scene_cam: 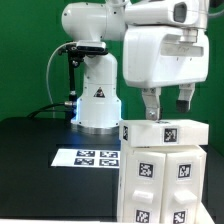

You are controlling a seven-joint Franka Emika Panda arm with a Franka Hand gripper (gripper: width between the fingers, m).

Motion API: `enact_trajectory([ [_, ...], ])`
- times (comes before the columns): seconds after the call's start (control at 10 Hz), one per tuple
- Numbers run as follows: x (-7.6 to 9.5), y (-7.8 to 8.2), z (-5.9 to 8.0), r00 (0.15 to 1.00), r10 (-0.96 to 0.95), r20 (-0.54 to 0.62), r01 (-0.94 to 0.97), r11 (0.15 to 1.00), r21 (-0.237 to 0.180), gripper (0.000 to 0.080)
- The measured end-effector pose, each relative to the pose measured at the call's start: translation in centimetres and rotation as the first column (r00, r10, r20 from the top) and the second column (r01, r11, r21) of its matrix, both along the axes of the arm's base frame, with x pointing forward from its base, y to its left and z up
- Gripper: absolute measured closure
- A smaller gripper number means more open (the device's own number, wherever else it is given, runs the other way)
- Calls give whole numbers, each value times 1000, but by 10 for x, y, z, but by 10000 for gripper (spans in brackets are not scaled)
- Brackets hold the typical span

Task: Assemble cabinet

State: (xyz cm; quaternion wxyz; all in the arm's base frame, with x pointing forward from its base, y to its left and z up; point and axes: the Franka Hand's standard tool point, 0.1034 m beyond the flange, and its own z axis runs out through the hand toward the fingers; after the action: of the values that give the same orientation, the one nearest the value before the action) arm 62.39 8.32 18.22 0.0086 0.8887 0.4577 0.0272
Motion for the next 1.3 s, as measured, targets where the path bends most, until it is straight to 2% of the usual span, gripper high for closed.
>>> enact_trajectory([
  [0.4, 0, -6, -1, 964, 265, -3, -265, 964, -27, 2],
  [0.6, -1, -5, -11, 831, 554, -50, -556, 826, -93, 2],
  [0.8, -3, 0, -18, 759, 647, -78, -651, 750, -114, 2],
  [0.9, -4, -3, -20, 724, 684, -91, -690, 716, -110, 2],
  [1.2, -5, -8, -23, 752, 652, -96, -659, 744, -106, 2],
  [1.3, -5, -9, -23, 753, 651, -96, -658, 745, -106, 125],
])
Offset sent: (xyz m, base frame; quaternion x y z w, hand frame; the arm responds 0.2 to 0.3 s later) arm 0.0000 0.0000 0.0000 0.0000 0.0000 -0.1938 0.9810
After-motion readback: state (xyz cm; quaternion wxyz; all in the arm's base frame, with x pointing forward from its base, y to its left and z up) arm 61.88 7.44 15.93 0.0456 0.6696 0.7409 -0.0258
